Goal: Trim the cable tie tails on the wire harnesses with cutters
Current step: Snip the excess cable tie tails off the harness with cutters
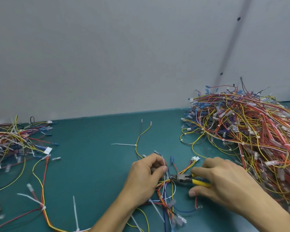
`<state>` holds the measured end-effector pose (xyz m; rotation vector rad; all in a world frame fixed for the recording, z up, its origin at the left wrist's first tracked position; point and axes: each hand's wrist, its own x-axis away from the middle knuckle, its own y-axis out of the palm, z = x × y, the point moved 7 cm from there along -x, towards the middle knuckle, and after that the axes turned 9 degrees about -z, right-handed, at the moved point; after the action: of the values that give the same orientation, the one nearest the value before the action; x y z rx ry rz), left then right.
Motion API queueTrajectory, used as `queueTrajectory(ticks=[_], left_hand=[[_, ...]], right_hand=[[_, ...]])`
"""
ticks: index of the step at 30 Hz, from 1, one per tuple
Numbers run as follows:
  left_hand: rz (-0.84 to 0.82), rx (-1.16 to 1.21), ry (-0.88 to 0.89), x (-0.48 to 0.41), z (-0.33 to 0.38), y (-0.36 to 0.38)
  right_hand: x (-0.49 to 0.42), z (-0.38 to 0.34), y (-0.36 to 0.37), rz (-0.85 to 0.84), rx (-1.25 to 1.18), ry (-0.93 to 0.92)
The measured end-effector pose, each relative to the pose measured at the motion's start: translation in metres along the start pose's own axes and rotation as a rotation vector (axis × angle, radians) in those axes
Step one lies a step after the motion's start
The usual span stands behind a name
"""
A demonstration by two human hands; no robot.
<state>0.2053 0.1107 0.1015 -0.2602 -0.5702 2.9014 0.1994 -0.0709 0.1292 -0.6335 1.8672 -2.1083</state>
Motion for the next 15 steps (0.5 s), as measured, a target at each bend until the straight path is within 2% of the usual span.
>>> queueTrajectory(ticks=[15], left_hand=[[-0.005, -0.021, 0.005, -0.0005, 0.0005, 0.0012]], right_hand=[[-0.0036, -0.0026, 0.0031, -0.035, 0.049, -0.016]])
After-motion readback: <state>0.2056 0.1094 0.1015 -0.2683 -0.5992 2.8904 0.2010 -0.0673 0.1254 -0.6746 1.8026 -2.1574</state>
